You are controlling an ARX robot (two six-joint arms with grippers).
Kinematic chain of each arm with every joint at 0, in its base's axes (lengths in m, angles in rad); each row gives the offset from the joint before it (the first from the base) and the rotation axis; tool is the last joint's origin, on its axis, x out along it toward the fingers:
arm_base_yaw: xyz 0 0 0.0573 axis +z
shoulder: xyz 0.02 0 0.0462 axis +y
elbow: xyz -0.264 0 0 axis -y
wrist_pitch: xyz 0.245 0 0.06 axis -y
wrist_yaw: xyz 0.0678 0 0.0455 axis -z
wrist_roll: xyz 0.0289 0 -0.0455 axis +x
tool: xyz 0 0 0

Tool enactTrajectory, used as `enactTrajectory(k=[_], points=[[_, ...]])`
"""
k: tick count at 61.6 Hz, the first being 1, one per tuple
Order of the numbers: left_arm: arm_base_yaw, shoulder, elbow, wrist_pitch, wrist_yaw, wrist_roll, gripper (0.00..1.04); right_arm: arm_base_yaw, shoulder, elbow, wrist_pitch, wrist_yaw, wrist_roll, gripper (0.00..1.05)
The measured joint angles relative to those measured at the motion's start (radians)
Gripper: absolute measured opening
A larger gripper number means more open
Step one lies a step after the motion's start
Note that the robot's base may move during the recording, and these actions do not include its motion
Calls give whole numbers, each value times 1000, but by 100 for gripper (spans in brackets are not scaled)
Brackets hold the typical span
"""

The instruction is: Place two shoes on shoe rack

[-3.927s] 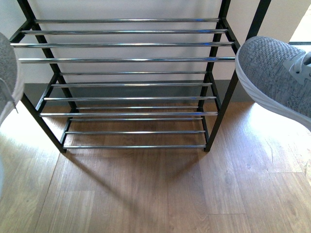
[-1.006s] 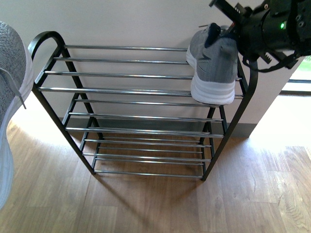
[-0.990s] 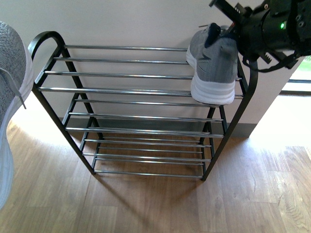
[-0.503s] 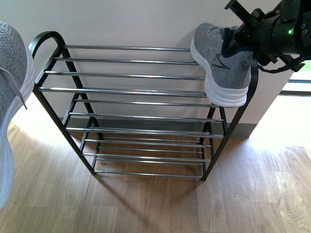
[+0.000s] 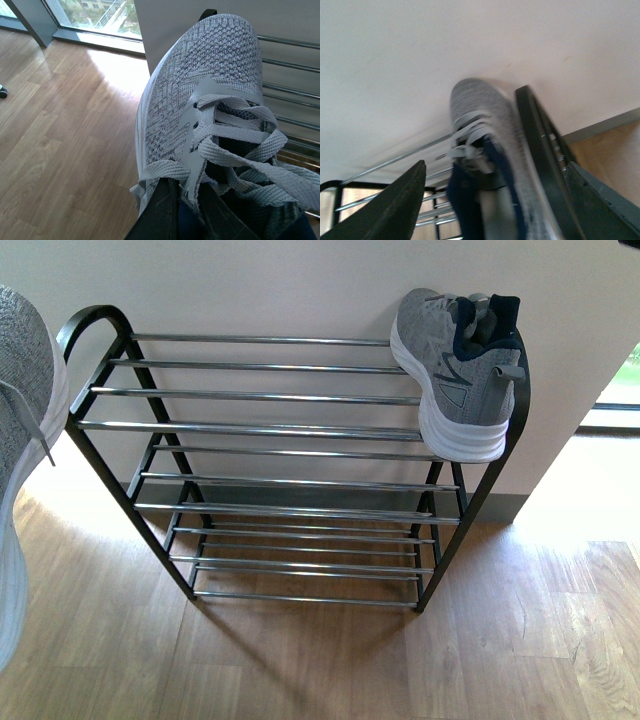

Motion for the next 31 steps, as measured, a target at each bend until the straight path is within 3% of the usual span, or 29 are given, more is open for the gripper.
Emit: enactTrajectory(k=[7, 25, 31], points=[[0, 0, 0, 0, 0, 0, 2, -4, -90, -115, 93, -16, -98, 45], [0, 0, 0, 0, 0, 0, 2, -40, -266, -333, 119, -38, -156, 1], [0, 0, 0, 0, 0, 0, 2, -49, -308, -417, 179, -57, -161, 1]])
